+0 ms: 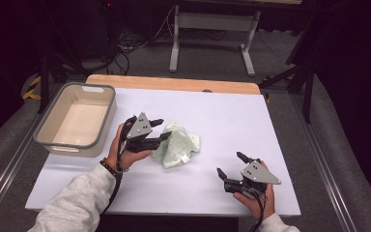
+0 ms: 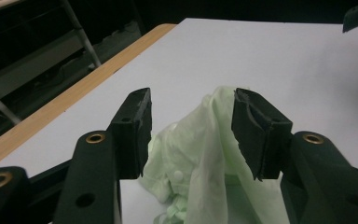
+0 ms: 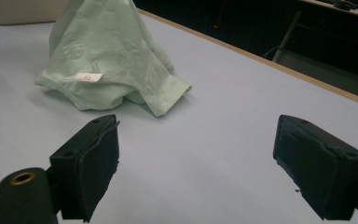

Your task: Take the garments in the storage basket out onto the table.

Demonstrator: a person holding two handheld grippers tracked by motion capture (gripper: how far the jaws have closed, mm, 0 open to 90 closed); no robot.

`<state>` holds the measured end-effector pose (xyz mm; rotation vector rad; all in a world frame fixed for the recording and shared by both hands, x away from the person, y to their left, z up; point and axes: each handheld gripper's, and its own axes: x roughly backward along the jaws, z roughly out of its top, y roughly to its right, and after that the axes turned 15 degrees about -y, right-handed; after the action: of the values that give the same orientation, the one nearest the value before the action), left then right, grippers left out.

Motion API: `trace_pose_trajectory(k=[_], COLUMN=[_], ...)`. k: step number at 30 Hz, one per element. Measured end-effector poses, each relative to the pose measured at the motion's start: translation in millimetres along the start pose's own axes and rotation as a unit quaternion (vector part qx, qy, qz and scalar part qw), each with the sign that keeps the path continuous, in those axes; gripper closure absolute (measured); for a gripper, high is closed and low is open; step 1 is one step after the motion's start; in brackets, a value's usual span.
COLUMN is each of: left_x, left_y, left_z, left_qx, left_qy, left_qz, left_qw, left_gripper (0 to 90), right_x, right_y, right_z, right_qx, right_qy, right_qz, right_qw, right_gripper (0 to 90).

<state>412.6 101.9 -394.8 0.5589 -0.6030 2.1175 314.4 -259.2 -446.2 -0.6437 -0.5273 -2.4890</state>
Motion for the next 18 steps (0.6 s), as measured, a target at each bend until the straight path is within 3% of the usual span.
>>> trace_pose_trajectory(k=[10, 14, 18], left_x=[11.3, 16.9, 22.1], left_y=[5.4, 3.0, 4.8], left_z=[-21.5, -31.4, -40.8], left_qx=[-0.041, -0.039, -0.049], left_qy=[-0.028, -0.034, -0.038], left_qz=[0.018, 0.019, 0.022], left_qw=[0.9986, 0.9985, 0.9978], left_gripper=[45.2, 45.2, 42.2], right_x=[0.1, 1.4, 1.8], right_y=[-2.3, -1.9, -1.8], right_z=[1.3, 1.4, 1.5], right_qx=[0.005, 0.004, 0.005], right_qy=[0.001, 0.002, 0.002], right_qz=[0.0, 0.0, -0.002], right_qw=[1.0, 1.0, 1.0], right_gripper=[15.0, 14.9, 14.7])
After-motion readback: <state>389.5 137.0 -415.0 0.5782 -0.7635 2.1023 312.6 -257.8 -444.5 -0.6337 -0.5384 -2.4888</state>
